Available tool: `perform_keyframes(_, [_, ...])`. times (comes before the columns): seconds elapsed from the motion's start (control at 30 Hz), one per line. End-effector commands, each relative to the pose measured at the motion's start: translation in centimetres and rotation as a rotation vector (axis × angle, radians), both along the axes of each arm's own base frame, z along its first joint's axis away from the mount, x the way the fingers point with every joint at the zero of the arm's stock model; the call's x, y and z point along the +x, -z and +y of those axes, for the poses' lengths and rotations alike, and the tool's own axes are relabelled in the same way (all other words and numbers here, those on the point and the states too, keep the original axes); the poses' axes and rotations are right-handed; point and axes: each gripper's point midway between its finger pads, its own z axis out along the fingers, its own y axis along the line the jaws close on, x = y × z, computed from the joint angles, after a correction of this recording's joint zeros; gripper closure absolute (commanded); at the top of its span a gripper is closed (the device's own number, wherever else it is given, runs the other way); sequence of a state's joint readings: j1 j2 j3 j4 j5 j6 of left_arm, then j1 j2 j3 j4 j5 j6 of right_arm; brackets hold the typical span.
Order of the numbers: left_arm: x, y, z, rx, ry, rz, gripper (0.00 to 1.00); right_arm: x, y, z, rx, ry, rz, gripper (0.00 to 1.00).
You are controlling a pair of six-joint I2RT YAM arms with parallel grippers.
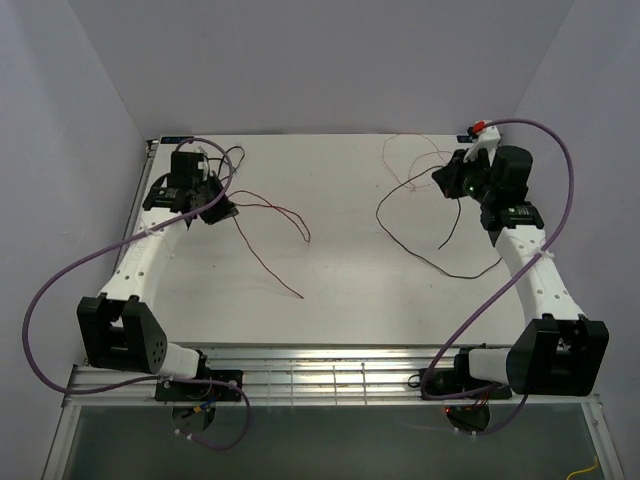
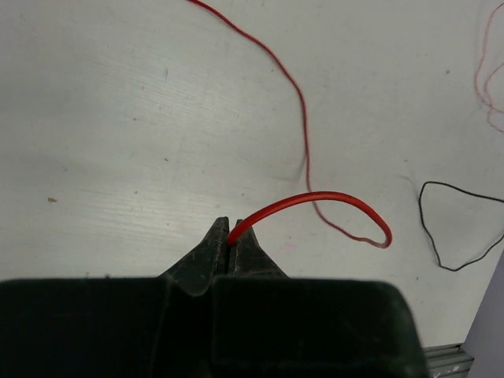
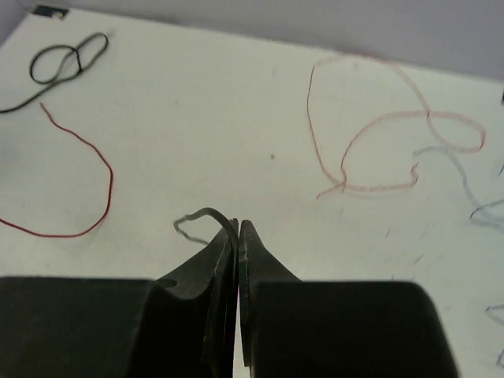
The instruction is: Untangle the cables
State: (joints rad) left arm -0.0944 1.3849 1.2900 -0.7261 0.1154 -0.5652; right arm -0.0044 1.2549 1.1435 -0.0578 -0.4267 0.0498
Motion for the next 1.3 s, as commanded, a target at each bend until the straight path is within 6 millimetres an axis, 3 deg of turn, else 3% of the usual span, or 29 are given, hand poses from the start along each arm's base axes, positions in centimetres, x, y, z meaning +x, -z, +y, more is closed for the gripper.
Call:
perform_keyframes(0.0, [-0.7,4.5,0.0,0.053,-0.007,0.121,1.0,-0.3,4.7,0.7,-0.012,0.064,0.107,0.92])
perform_keyframes(0.07, [-1.0,6.9,-0.8,0.059,0.011,0.196,1.0,-1.2,8.7,0.6,-0.012,0.114,0.214,0.92])
perform_keyframes(0.13, [-1.4,8.2,-1.6,0.066,0.03,0.233,1.0,-1.9,11.4,-0.1,0.018,0.185,0.301,0.92])
perform_keyframes(0.17, [-1.4,9.1,-1.7,0.072,0.03,0.257,0.91,-2.5,13.2,-0.3,0.022,0.201,0.352,0.92])
perform_keyframes(0.27, [-1.4,10.1,-2.1,0.083,0.032,0.282,0.63,-3.3,16.0,-0.5,0.032,0.239,0.456,0.91])
perform_keyframes(0.33, [-1.5,10.9,-2.3,0.083,0.042,0.302,0.52,-3.4,17.7,-1.0,0.013,0.274,0.51,0.89])
perform_keyframes(0.4, [-1.7,11.3,-2.2,0.092,0.041,0.316,0.34,-4.1,18.8,-1.6,-0.011,0.312,0.575,0.75])
perform_keyframes(0.43, [-1.7,11.2,-2.0,0.1,0.032,0.318,0.29,-4.2,19.2,-1.9,-0.023,0.325,0.597,0.65])
perform_keyframes(0.47, [-1.7,11.0,-1.8,0.106,0.025,0.314,0.24,-4.7,19.5,-2.1,-0.04,0.329,0.621,0.44])
perform_keyframes(0.5, [-1.8,10.7,-1.6,0.112,0.018,0.312,0.06,-4.8,19.4,-2.4,-0.055,0.338,0.621,0.36])
perform_keyframes(0.53, [-1.9,9.8,-1.6,0.113,0.02,0.291,0.02,-4.7,18.6,-2.7,-0.063,0.352,0.606,0.3])
perform_keyframes(0.57, [-1.5,8.9,-1.0,0.138,-0.003,0.265,0.02,-4.8,18.2,-3.0,-0.072,0.363,0.603,0.18])
perform_keyframes(0.6, [-1.8,8.2,-0.7,0.15,-0.006,0.265,0.02,-5.3,18.0,-3.3,-0.099,0.367,0.615,0.13])
perform_keyframes(0.63, [-1.8,7.1,-0.5,0.159,-0.016,0.243,0.02,-5.1,16.3,-3.8,-0.11,0.382,0.578,0.12])
perform_keyframes(0.67, [-1.3,5.6,0.1,0.178,-0.034,0.209,0.02,-5.3,15.5,-4.0,-0.123,0.386,0.567,0.03])
perform_keyframes(0.7, [-1.6,4.8,0.3,0.189,-0.034,0.202,0.02,-5.8,15.0,-4.0,-0.123,0.381,0.568,0.02])
perform_keyframes(0.73, [-1.6,3.4,0.5,0.192,-0.04,0.171,0.02,-5.7,12.9,-3.7,-0.099,0.373,0.52,0.02])
perform_keyframes(0.77, [-1.4,1.6,0.6,0.198,-0.047,0.135,0.02,-5.8,11.8,-3.2,-0.076,0.345,0.492,0.1])
perform_keyframes(0.9, [-0.8,-4.4,0.4,0.168,-0.041,-0.015,0.02,-6.5,5.6,-1.0,-0.01,0.21,0.336,0.1])
perform_keyframes(1.0, [-0.6,-8.2,0.5,0.148,-0.054,-0.115,0.02,-6.6,2.6,-0.6,0.034,0.198,0.275,0.1])
perform_keyframes(1.07, [-0.3,-9.5,0.7,0.145,-0.072,-0.16,0.02,-6.4,0.6,-0.8,0.062,0.225,0.237,0.1])
perform_keyframes(1.27, [-0.6,-11.1,2.0,0.167,-0.142,-0.21,0.02,-5.6,-2.1,-2.9,0.079,0.362,0.168,0.1])
